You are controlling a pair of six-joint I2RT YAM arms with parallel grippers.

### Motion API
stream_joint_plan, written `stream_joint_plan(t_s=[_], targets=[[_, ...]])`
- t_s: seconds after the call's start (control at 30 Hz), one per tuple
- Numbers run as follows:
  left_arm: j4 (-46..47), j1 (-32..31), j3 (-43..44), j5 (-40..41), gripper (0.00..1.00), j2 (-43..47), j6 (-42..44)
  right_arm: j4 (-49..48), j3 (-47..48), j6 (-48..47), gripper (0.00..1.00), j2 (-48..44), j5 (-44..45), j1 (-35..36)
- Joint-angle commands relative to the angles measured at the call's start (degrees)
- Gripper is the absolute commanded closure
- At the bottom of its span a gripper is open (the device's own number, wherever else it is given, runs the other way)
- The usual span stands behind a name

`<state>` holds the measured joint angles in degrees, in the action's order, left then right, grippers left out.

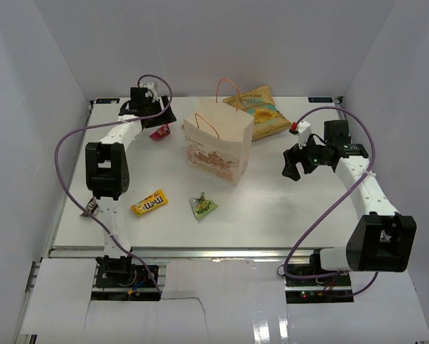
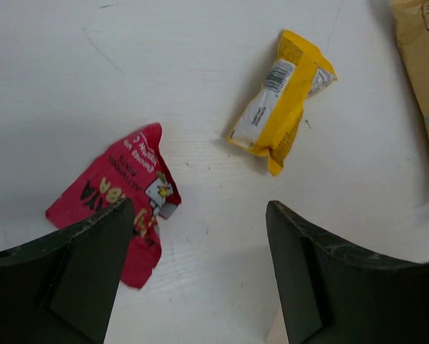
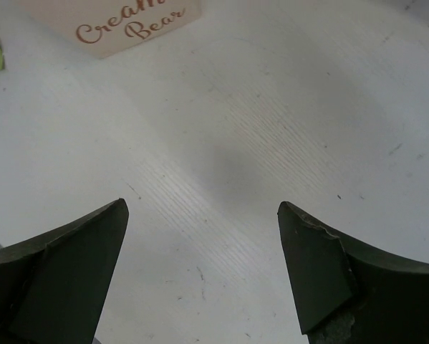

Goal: Place the snacks into the paper bag

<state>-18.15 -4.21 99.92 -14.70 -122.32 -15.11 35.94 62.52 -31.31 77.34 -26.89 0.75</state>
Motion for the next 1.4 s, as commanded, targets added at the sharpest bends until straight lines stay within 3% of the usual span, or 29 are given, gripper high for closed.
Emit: stream_joint_plan(t_s=[0.0,0.33,0.5,0.83,1.0,1.23,1.37], targets=[[-0.92,-2.63,6.77,3.36,0.16,-3.70,-0.18,2.46,0.93,-6.30,0.09,-0.79,-9.66,-0.05],[11.47,-8.27,17.06,0.99,0.15,-15.22,0.26,3.26,3.04,-5.96,0.09,2.29,-9.67,-1.70],[12.79,-9.41,20.14,4.75,0.18,-19.79,-0.27,3.34,3.66,-5.69,0.09,2.90,-9.49,-2.69],[10.24,-10.56,16.72,11.18,0.37,-20.41,0.00,2.82,5.24,-4.64,0.09,3.34,-11.60,-4.27],[8.92,-10.65,13.11,12.68,0.54,-18.92,0.61,2.73,5.24,-4.46,0.09,2.90,-12.83,-4.62],[8.92,-10.21,7.67,13.82,0.80,-11.91,0.88,2.55,3.93,-4.20,0.09,0.63,-14.15,-4.97],[11.11,-8.72,1.89,16.19,0.83,-3.66,0.52,2.20,2.43,-4.20,0.09,-1.22,-14.59,-5.15]])
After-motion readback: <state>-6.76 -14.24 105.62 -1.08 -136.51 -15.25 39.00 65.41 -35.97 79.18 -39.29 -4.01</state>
